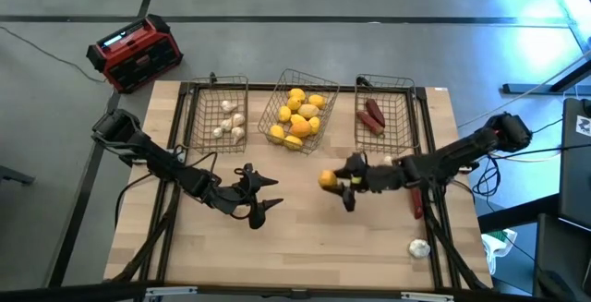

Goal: Sort produce into baskets
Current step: Put the lemon into the middle wire basket

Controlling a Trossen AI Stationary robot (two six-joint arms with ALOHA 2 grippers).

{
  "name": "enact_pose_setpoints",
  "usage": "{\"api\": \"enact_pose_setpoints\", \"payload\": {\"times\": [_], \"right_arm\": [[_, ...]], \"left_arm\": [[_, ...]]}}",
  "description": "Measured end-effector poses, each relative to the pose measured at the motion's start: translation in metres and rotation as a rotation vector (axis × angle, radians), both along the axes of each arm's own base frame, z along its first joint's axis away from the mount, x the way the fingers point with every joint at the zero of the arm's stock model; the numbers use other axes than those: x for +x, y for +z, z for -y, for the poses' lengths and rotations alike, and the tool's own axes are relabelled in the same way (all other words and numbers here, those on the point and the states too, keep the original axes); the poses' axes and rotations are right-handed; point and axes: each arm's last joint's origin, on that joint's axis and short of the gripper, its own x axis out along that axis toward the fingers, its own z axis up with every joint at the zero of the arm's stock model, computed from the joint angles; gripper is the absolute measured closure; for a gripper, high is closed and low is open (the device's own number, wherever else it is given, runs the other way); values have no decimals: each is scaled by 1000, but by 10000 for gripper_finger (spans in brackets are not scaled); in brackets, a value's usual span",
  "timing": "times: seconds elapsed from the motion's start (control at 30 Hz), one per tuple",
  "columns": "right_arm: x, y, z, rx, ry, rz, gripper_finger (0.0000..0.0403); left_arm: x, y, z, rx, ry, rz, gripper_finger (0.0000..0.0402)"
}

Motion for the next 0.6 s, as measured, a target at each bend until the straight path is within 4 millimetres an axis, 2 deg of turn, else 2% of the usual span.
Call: {"api": "enact_pose_setpoints", "payload": {"times": [0.13,0.33,0.6], "right_arm": [[13,22,18,-70,-42,44,199],[25,45,58,-146,-154,31,199],[52,65,105,-235,-216,-14,198]], "left_arm": [[0,0,0,0,0,0,126],[0,0,0,0,0,0,126],[0,0,0,12,-4,-3,126]]}}
